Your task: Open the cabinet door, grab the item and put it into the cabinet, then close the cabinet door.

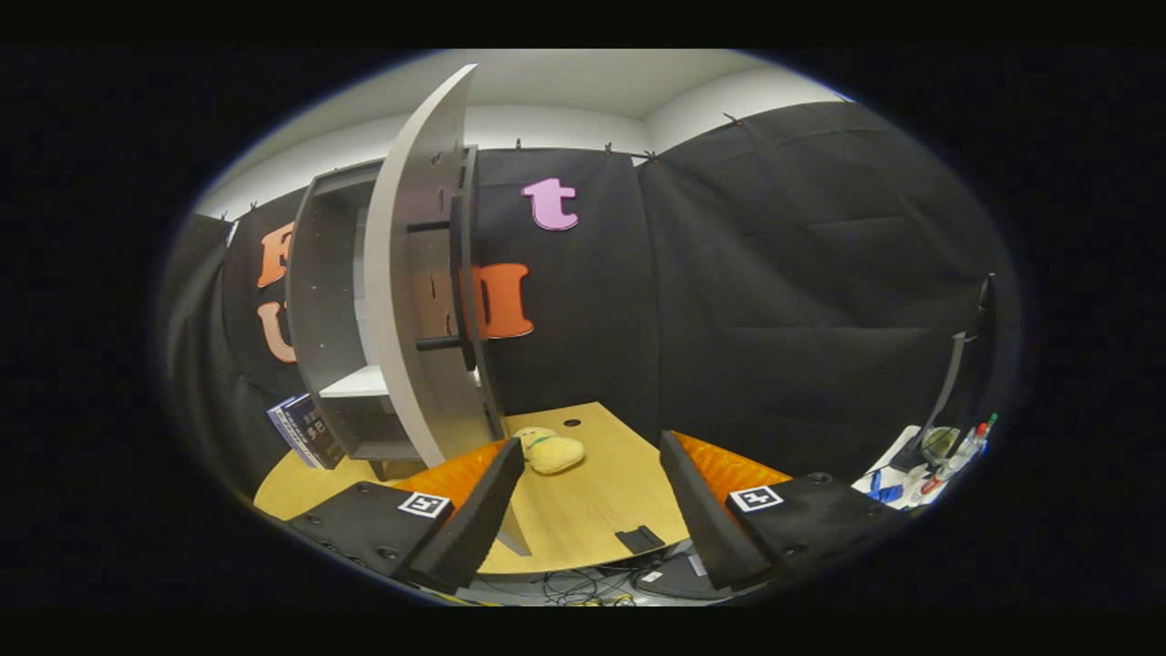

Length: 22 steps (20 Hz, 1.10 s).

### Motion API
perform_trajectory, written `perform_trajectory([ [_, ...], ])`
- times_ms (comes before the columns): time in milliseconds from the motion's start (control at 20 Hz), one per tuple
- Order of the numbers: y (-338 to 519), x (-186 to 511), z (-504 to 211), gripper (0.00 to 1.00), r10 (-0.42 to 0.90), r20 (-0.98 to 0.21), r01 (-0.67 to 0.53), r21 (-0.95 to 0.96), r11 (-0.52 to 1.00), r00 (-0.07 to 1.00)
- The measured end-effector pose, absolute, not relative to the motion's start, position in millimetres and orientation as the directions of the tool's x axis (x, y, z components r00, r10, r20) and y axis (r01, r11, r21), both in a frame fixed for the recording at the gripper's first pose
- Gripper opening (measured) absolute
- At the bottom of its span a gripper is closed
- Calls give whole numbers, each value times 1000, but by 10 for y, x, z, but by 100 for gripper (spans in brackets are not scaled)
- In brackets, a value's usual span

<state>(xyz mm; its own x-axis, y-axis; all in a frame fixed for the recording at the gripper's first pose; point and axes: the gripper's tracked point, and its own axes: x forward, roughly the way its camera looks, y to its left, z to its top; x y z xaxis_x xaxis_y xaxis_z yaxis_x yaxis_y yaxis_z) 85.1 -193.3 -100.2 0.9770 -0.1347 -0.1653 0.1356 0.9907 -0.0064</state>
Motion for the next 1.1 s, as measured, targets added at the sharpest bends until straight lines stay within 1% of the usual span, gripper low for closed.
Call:
perform_trajectory([
  [500,-1654,1074,-1247,96,-49,-204,48,-8,999,978],
  [600,-1648,1107,-1257,96,-53,-210,48,-28,998,976],
  [900,-1552,1090,-1283,95,-21,-219,17,-17,1000,975],
  [1100,-1340,1072,-1312,95,16,-221,-17,-1,1000,975],
])
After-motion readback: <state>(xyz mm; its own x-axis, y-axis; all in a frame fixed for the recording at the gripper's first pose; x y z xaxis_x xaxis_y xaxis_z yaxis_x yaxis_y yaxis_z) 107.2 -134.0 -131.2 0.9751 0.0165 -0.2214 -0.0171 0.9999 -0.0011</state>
